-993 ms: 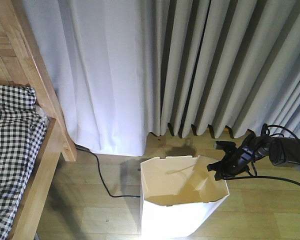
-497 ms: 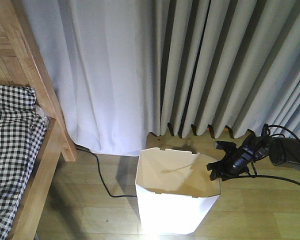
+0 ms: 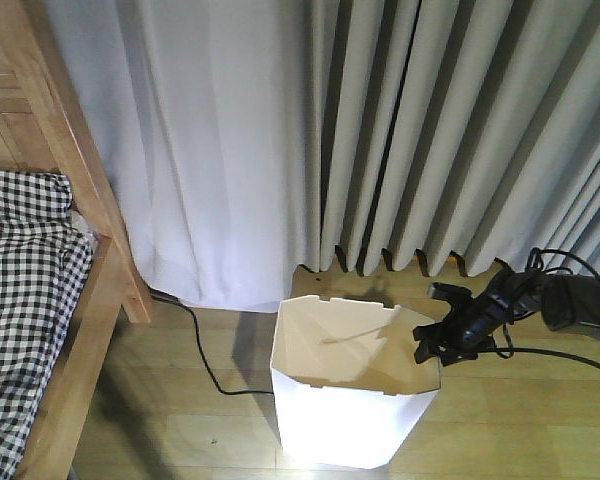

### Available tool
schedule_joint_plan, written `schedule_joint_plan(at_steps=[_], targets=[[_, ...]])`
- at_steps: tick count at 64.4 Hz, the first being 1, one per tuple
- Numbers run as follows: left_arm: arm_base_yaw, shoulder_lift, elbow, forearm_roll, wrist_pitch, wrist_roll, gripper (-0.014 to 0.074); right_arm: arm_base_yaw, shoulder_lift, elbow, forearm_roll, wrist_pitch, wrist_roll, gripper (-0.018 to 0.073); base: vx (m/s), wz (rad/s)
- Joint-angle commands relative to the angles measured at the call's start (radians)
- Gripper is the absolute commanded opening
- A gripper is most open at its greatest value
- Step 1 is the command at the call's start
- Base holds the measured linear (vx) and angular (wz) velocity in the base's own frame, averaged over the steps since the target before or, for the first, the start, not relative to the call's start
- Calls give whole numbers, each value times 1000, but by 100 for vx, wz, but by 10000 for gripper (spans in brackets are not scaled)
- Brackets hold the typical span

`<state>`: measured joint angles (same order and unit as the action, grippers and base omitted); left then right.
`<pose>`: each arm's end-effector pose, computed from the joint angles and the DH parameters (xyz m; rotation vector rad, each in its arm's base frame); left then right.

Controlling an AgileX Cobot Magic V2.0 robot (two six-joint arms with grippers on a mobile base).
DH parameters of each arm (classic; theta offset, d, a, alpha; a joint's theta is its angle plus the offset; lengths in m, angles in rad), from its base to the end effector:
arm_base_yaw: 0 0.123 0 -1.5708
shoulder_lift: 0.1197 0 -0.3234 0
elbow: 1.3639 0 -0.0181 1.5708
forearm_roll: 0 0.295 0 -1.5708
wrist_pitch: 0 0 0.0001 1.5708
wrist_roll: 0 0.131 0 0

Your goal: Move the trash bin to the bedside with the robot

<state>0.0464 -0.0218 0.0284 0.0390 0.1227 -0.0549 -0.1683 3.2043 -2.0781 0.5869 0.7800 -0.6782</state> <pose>0.1015 0.0053 0.1908 -0.0542 1.6120 0.0272 0.4662 -0.0274 -0.2999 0.0545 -3.0017 -0.6437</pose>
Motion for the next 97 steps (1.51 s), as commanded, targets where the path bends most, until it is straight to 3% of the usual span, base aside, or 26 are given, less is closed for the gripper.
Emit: schedule_joint_plan(at_steps=[1,11,16,21,31,38,52,59,76,91,97], targets=[[0,-5,-21,-5,-72,-4,-6,-37,-84,-12,66,110,-45,448,0,0],[0,-5,-21,-5,-72,-4,-6,-94,-122,-12,279,307,-150,448,0,-1],[0,-5,-21,-5,-72,-4,-6,-95,-161,-12,313,360,-167,448,-1,-2],[0,-5,-21,-5,-72,-4,-6,-93,-196,-12,256,355,-110,448,-1,-3],[0,-5,-21,-5,-72,-4,-6,-93,-260,-12,34,337,80,448,0,-1],[0,-5,-21,-5,-72,-4,-6,-93,-351,78,-77,281,128,448,0,0],[0,-5,-21,-5,-72,-4,-6,-95,-731,558,-139,-104,127,448,0,0],[0,-5,-21,-5,-72,-4,-6,-95,-947,748,-203,-208,127,448,0,0],[0,-5,-21,-5,-72,-4,-6,-95,-1464,965,-375,-242,147,448,0,0],[0,-5,-21,-5,-72,-4,-6,-95,-1870,1049,-393,-235,169,448,0,0],[0,-5,-21,-5,-72,-4,-6,-95,-2064,1151,-364,-309,175,448,0,0]])
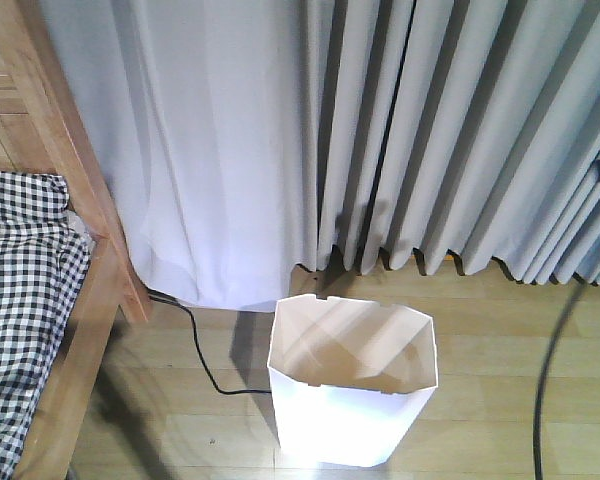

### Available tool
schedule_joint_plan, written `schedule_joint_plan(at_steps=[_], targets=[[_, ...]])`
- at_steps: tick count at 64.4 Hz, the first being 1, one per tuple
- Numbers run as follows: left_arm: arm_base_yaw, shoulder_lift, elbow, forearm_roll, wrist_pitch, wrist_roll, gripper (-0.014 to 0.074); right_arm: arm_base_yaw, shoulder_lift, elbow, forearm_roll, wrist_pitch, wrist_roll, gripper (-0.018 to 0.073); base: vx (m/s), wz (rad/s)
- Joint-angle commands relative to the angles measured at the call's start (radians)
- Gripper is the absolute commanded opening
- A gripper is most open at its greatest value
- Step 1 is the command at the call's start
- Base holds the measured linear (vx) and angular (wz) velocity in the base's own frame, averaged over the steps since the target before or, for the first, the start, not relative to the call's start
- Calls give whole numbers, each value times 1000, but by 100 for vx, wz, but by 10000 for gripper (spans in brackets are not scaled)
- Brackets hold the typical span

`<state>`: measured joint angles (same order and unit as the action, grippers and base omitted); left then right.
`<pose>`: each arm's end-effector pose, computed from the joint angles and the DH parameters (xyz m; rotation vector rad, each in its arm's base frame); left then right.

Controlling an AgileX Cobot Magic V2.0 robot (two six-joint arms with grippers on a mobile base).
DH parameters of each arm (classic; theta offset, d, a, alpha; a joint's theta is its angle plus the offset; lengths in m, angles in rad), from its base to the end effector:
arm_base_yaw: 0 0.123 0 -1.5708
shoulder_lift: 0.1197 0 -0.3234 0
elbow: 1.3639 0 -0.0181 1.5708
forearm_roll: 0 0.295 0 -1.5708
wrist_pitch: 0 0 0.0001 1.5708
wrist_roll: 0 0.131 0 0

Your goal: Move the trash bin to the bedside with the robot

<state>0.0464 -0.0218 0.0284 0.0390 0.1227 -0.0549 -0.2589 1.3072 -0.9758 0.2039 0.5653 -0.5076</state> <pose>0.1015 0.0053 0.1908 -0.0542 1.6120 0.0272 0.3274 -0.0720 0.2958 -0.1421 2.3662 -0.1579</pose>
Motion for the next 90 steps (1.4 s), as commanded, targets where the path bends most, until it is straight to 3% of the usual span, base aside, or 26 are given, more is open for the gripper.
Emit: schedule_joint_plan(at_steps=[1,7,21,28,36,46,60,66,77,90], targets=[[0,-5,-21,-5,-72,-4,-6,-4,-194,67,28,-110,4,448,0,0],[0,-5,-21,-5,-72,-4,-6,28,-373,218,78,-231,6,448,0,1],[0,-5,-21,-5,-72,-4,-6,253,-735,554,40,-506,7,448,0,1],[0,-5,-21,-5,-72,-4,-6,316,-936,660,47,-545,27,448,0,0],[0,-5,-21,-5,-72,-4,-6,336,-1102,739,87,-545,35,448,0,0],[0,-5,-21,-5,-72,-4,-6,336,-1091,725,150,-535,35,448,0,0],[0,-5,-21,-5,-72,-4,-6,334,-1091,726,147,-572,7,438,0,0],[0,-5,-21,-5,-72,-4,-6,334,-1091,726,144,-573,7,356,0,0],[0,-5,-21,-5,-72,-4,-6,334,-1091,726,145,-576,3,-15,0,0],[0,-5,-21,-5,-72,-4,-6,334,-1092,726,148,-576,4,-9,0,0]])
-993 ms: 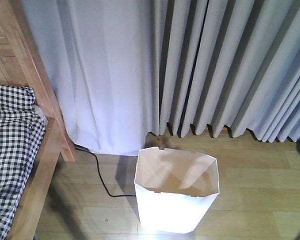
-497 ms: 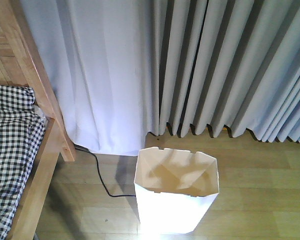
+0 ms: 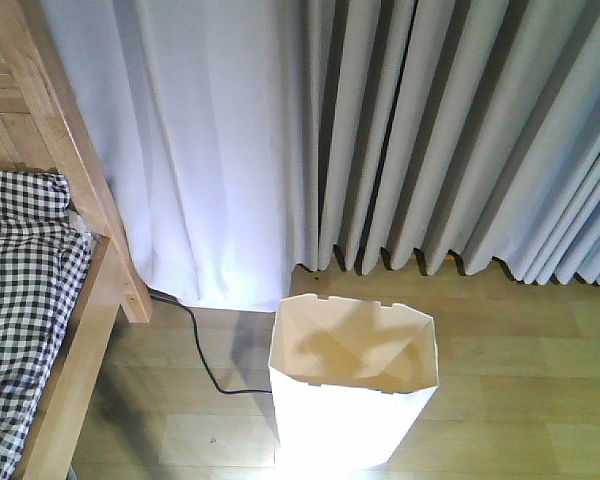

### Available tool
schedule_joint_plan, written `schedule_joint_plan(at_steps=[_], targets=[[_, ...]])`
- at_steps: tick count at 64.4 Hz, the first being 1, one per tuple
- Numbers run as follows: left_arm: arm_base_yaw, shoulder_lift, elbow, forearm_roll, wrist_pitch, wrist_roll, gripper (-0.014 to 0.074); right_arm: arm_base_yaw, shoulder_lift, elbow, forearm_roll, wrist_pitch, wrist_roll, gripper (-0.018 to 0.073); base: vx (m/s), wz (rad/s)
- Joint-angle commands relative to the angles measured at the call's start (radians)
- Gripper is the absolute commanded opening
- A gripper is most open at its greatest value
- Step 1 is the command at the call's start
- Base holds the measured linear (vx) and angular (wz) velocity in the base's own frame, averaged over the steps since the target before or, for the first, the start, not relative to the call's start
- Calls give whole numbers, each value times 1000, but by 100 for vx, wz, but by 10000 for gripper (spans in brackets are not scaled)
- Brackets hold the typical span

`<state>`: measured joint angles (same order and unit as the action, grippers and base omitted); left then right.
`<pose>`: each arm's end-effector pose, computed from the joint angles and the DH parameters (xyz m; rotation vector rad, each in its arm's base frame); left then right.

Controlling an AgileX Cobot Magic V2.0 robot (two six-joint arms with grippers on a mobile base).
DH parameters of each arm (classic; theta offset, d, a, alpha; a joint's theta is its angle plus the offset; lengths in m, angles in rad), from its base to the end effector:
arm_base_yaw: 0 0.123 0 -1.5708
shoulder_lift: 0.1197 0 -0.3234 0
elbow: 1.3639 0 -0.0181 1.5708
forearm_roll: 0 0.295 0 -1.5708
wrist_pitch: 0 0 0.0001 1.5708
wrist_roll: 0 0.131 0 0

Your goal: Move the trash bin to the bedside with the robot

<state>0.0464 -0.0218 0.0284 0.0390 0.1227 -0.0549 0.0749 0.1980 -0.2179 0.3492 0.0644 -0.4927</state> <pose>0.1015 0.0053 0.1908 -0.0542 1.6120 0.0272 0.1144 0.0115 0.2796 -0.1841 1.5132 -0.0385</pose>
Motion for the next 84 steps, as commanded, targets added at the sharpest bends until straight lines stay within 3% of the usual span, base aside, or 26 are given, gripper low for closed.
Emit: schedule_joint_plan(at_steps=[1,26,31,38,43,54,68,84], targets=[[0,-5,-21,-5,-72,-4,-6,0,18,-32,3,-75,-11,-9,0,0],[0,-5,-21,-5,-72,-4,-6,0,18,-1,-35,-70,-8,-9,0,0],[0,-5,-21,-5,-72,-4,-6,-5,13,43,-145,-71,81,-9,0,0],[0,-5,-21,-5,-72,-4,-6,-67,-33,115,-297,-80,319,-9,0,0],[0,-5,-21,-5,-72,-4,-6,-116,-74,178,-349,-92,397,-9,0,0],[0,-5,-21,-5,-72,-4,-6,-139,-226,267,-349,-53,448,-9,0,0],[0,-4,-21,-5,-72,-4,-6,-137,-223,267,-398,-52,534,-9,0,0],[0,-4,-21,-5,-72,-4,-6,-138,-223,267,-386,-52,536,-9,0,0]])
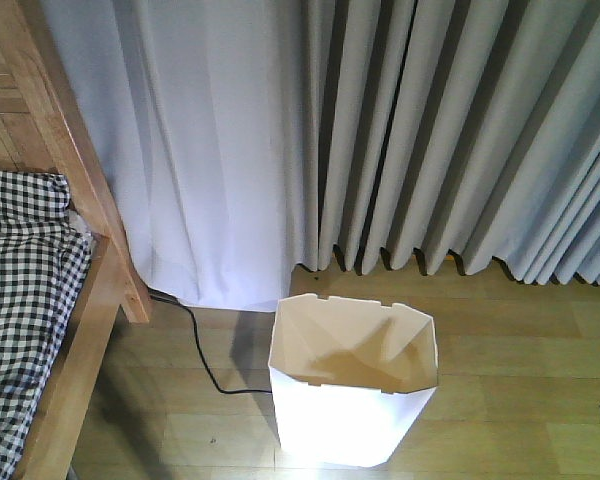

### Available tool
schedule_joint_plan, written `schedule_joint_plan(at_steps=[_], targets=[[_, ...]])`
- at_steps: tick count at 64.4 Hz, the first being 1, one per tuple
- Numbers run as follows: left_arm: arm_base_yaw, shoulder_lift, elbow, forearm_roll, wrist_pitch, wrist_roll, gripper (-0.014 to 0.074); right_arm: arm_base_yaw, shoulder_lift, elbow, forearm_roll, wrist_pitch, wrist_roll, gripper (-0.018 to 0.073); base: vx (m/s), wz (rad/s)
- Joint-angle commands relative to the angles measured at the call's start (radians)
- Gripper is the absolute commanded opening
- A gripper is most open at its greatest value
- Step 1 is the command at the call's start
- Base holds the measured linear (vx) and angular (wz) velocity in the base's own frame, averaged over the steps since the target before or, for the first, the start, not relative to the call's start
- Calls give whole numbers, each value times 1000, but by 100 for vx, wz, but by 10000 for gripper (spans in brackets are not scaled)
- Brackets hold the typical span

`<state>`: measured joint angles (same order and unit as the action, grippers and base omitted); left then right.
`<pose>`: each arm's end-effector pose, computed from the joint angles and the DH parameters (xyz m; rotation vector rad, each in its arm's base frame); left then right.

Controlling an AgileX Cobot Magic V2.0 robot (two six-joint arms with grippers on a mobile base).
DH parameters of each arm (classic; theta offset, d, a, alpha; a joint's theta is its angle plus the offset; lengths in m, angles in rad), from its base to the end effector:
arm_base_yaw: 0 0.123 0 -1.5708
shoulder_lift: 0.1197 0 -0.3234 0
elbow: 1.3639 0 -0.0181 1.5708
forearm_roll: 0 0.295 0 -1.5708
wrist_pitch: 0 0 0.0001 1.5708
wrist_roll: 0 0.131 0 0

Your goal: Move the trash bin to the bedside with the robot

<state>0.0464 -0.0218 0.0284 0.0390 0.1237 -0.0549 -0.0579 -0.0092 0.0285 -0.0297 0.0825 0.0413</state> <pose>0.1015 0.0053 0.1907 -0.0542 1.6130 0.0272 0.1025 -0.0063 0.1947 0.0571 1.5845 -0.0380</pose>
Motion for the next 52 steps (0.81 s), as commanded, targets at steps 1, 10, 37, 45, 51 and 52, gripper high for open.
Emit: schedule_joint_plan(at_steps=[1,10,37,45,51,52], targets=[[0,-4,-21,-5,-73,-4,-6,-6,-15,21,-7,-70,2,-9,0,0],[0,-4,-21,-5,-73,-4,-6,-6,-15,21,-7,-70,2,-9,0,0],[0,-4,-21,-5,-73,-4,-6,-6,-15,21,-7,-69,2,-9,0,0],[0,-4,-21,-5,-73,-4,-6,-6,-15,21,-7,-69,2,-9,0,0],[0,-4,-21,-5,-73,-4,-6,-6,-15,21,-7,-69,2,-9,0,0],[0,-4,-21,-5,-73,-4,-6,-6,-15,21,-7,-69,2,-9,0,0]])
